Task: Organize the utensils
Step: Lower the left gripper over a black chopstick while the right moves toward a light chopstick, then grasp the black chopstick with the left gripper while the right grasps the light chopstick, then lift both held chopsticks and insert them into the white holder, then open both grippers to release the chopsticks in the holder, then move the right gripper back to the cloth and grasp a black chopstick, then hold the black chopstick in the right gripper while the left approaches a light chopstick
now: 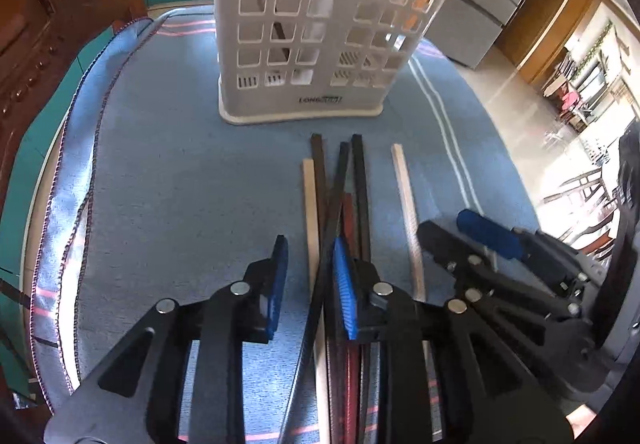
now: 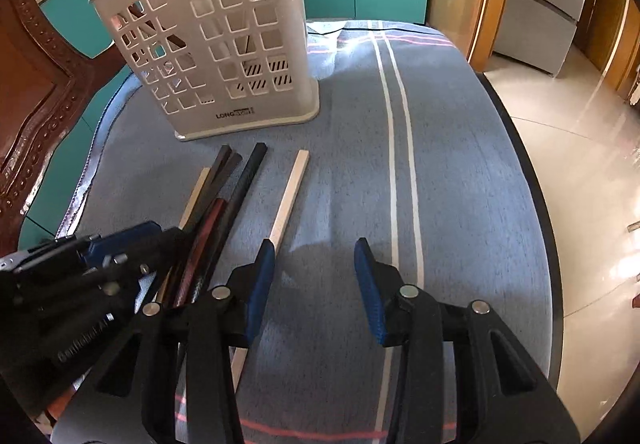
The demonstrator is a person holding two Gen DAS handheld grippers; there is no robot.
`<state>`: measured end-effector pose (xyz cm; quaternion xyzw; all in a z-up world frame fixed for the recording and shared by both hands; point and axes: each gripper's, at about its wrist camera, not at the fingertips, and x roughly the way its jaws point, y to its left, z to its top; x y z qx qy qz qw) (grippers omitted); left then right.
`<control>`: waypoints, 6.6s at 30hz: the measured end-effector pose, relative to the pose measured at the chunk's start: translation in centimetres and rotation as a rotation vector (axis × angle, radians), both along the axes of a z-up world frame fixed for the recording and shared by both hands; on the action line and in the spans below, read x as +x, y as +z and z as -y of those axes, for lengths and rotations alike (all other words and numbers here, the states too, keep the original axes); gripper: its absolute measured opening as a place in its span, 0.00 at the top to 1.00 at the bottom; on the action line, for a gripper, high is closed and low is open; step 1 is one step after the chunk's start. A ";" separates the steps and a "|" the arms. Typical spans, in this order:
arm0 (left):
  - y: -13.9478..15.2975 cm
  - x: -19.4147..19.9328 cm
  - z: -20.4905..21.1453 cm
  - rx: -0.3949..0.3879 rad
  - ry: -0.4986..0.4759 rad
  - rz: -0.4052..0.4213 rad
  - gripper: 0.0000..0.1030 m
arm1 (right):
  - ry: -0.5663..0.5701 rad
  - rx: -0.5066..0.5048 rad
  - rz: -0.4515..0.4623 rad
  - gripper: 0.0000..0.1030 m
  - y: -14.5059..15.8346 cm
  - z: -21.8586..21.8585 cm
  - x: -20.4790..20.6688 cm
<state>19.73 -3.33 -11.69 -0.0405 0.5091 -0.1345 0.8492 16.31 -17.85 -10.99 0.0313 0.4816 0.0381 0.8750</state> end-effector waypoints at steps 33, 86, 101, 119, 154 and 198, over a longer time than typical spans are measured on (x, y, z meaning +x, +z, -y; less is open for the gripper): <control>0.4 4.5 -0.7 0.169 0.126 0.028 0.76 | 0.056 -0.143 -0.052 0.74 -0.3 -2.7 2.7; 19.9 -2.3 -6.9 -0.276 0.439 0.826 0.93 | -0.035 0.229 0.871 0.94 24.1 1.7 -1.6; 18.6 -2.5 -7.9 -0.268 0.379 0.731 0.76 | -0.034 0.161 0.783 0.59 19.5 1.6 -2.6; 11.7 -2.7 -8.1 -0.147 0.363 0.433 0.76 | 0.073 0.026 0.055 0.64 2.3 -3.9 4.0; 4.5 -2.3 -4.9 -0.029 0.306 0.144 0.58 | -0.007 0.006 -0.028 0.92 0.9 1.8 0.8; 2.8 -1.3 -4.7 -0.082 0.274 0.037 0.46 | 0.002 -0.002 -0.008 0.90 -0.3 1.1 -0.1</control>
